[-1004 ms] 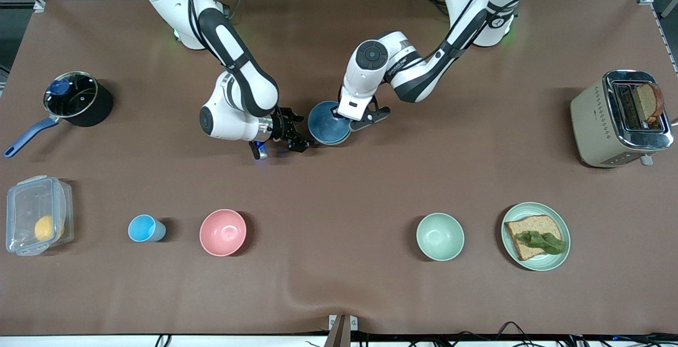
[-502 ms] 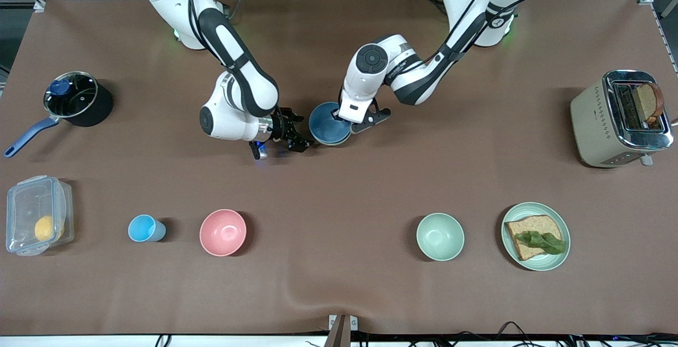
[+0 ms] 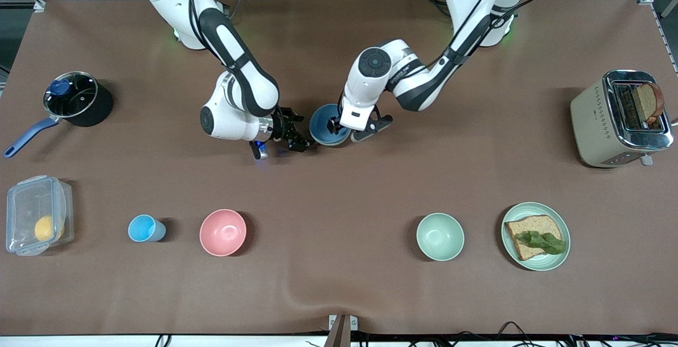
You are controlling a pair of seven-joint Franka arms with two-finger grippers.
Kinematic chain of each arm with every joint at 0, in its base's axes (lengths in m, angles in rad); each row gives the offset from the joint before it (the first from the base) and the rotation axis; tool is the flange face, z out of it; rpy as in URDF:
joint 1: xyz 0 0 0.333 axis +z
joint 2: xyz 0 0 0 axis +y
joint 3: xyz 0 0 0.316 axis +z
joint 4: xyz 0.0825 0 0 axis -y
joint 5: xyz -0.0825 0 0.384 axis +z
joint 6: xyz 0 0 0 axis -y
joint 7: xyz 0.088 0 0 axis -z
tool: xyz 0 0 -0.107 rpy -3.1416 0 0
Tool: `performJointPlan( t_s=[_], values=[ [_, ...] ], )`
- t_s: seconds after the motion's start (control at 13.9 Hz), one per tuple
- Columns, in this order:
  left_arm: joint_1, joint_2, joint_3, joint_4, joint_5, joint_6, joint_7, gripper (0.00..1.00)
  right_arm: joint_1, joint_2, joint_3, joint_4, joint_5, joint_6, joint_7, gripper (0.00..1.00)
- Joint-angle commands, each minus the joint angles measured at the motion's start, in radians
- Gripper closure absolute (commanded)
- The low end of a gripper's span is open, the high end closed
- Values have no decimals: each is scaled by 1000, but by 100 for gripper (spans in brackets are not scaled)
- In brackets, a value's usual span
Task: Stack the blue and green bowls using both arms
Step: 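Open the left gripper off the blue bowl while the right gripper releases the green bowl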
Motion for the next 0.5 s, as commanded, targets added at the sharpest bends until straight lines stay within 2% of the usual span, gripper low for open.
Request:
performJointPlan(
  t_s=[0.0, 0.14, 0.29, 0.43],
  values=[
    [40, -51, -2, 22, 32, -63, -28, 0, 1, 5, 3, 4, 33, 3, -25, 0],
    [80, -63, 1, 51, 42, -128, -23, 0, -13, 1, 1, 4, 22, -5, -37, 0],
    [152, -82, -4, 56, 131, -178, -11, 0, -16, -7, 0, 8, 16, -6, -48, 0],
    [194, -86, -4, 56, 159, -220, 70, 0, -49, -22, -2, 7, -39, -27, -48, 0]
  ],
)
